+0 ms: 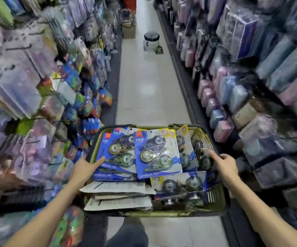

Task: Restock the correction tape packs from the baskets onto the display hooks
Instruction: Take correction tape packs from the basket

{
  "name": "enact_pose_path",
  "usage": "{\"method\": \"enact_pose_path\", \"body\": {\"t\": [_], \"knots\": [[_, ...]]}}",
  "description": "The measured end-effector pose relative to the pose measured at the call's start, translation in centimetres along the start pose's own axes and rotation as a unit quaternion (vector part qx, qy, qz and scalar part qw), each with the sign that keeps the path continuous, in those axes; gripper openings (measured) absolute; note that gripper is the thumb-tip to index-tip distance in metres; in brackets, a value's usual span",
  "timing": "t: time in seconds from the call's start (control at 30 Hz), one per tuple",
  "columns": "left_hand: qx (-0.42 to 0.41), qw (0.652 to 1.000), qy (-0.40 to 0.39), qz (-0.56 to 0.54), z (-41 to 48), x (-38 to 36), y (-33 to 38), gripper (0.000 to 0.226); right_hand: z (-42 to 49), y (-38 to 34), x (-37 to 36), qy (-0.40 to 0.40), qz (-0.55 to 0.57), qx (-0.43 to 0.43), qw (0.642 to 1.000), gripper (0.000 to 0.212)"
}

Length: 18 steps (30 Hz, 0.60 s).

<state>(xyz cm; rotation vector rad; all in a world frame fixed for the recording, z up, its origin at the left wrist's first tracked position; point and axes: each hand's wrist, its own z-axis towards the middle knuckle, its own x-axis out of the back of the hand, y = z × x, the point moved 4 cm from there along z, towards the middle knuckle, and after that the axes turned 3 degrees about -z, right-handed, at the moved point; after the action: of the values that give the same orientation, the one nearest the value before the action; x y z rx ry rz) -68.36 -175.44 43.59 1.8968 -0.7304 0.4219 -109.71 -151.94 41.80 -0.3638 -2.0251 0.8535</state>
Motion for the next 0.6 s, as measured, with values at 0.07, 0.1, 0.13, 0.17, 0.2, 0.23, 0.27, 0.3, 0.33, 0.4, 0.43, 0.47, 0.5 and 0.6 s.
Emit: {"method": "enact_pose_path", "body": {"t": [0.07, 0.1, 0.13, 0.17, 0.2, 0.23, 0.27, 0.3, 0.33, 0.4, 0.43, 0.47, 0.5, 0.6], "knots": [[-0.013, 1.0, -0.006, 0.014, 6.3, -0.1, 2.9, 0.05, 6.3, -1.6, -2.6, -0.006, -0.003, -0.024, 1.0, 0.092], [-0.015, 0.999, -0.006, 0.036, 9.4, -0.2, 4.5, 0.048, 9.5, -2.3, -3.8, -0.006, -0.001, -0.04, 0.999, 0.093], [-0.018, 0.998, -0.007, 0.057, 12.4, -0.3, 6.1, 0.045, 12.5, -3.0, -4.9, -0.008, 0.007, -0.046, 0.999, 0.091], [-0.022, 0.998, -0.01, 0.066, 15.1, -0.5, 8.2, 0.046, 14.7, -4.6, -5.8, -0.004, 0.018, -0.048, 0.999, 0.088], [-0.022, 0.997, -0.014, 0.069, 17.9, -0.6, 10.4, 0.048, 16.3, -7.1, -6.3, 0.004, 0.016, -0.052, 0.999, 0.087], [-0.027, 0.997, -0.017, 0.077, 20.8, -0.8, 12.5, 0.05, 17.0, -10.7, -6.6, 0.013, 0.016, -0.046, 0.999, 0.086], [-0.032, 0.996, -0.018, 0.087, 23.5, -1.0, 14.7, 0.061, 17.7, -14.1, -6.7, 0.018, 0.011, -0.036, 0.999, 0.085], [-0.029, 0.995, -0.025, 0.095, 26.1, -1.2, 16.6, 0.079, 19.5, -16.6, -7.1, 0.024, 0.01, -0.026, 0.999, 0.084], [-0.03, 0.994, -0.032, 0.1, 28.6, -1.5, 18.5, 0.091, 21.2, -18.8, -7.4, 0.026, 0.009, -0.02, 0.999, 0.085], [-0.035, 0.994, -0.032, 0.1, 33.8, -2.3, 22.2, 0.095, 25.5, -22.6, -8.3, 0.029, 0.009, -0.025, 0.999, 0.089], [-0.033, 0.995, -0.033, 0.093, 36.4, -2.9, 24.2, 0.091, 28.3, -24.1, -8.9, 0.031, 0.006, -0.029, 0.999, 0.089], [-0.031, 0.995, -0.038, 0.087, 39.1, -3.6, 25.9, 0.089, 31.2, -25.4, -9.5, 0.031, 0.009, -0.028, 0.999, 0.09], [-0.026, 0.995, -0.045, 0.085, 41.7, -4.2, 27.5, 0.091, 34.1, -26.9, -10.1, 0.027, 0.013, -0.02, 0.999, 0.091], [-0.014, 0.998, -0.032, 0.053, 50.7, -6.9, 30.7, 0.118, 42.7, -31.9, -11.4, 0.011, 0.006, -0.012, 1.0, 0.102]]}}
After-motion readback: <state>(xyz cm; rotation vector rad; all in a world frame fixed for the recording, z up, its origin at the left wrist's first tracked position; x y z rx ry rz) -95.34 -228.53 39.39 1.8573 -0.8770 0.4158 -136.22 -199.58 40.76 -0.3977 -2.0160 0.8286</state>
